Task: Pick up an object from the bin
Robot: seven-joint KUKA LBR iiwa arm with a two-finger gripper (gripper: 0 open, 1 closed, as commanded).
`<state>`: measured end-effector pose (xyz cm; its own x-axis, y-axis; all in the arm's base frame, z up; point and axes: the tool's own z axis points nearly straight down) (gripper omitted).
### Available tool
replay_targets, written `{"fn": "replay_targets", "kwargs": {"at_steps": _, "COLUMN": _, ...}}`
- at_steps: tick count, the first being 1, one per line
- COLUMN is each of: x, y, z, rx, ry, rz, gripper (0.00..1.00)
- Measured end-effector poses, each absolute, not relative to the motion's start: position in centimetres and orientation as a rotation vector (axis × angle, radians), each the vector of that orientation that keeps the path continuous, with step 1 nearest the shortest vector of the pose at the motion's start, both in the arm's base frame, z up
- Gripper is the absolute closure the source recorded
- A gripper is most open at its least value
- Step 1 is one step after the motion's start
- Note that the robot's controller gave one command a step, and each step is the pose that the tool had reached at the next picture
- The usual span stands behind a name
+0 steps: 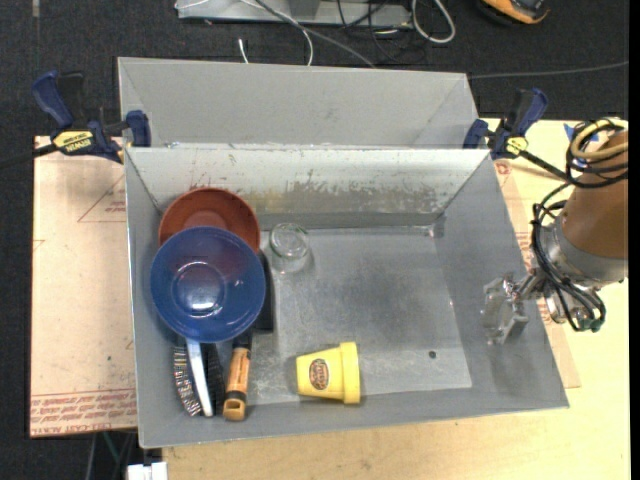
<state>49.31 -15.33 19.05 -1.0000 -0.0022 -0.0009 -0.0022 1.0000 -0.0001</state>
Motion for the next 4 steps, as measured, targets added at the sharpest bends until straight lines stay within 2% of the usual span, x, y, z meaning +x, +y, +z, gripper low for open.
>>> {"fn": "replay_targets", "kwargs": {"at_steps": 1, "x": 48.9, "y": -13.0, "z": 14.5, "rx": 0.012, "ry": 3.142, "rz": 0.004, "gripper": 1.0}}
{"fn": "replay_targets", "kwargs": {"at_steps": 2, "x": 49.7, "y": -9.9, "z": 14.9, "rx": 0.066, "ry": 3.131, "rz": 0.0, "gripper": 1.0}}
{"fn": "replay_targets", "kwargs": {"at_steps": 3, "x": 48.8, "y": -11.0, "z": 10.2, "rx": 0.091, "ry": 3.141, "rz": 0.002, "gripper": 1.0}}
{"fn": "replay_targets", "kwargs": {"at_steps": 4, "x": 48.5, "y": -8.9, "z": 11.4, "rx": 0.079, "ry": 3.127, "rz": 0.001, "gripper": 1.0}}
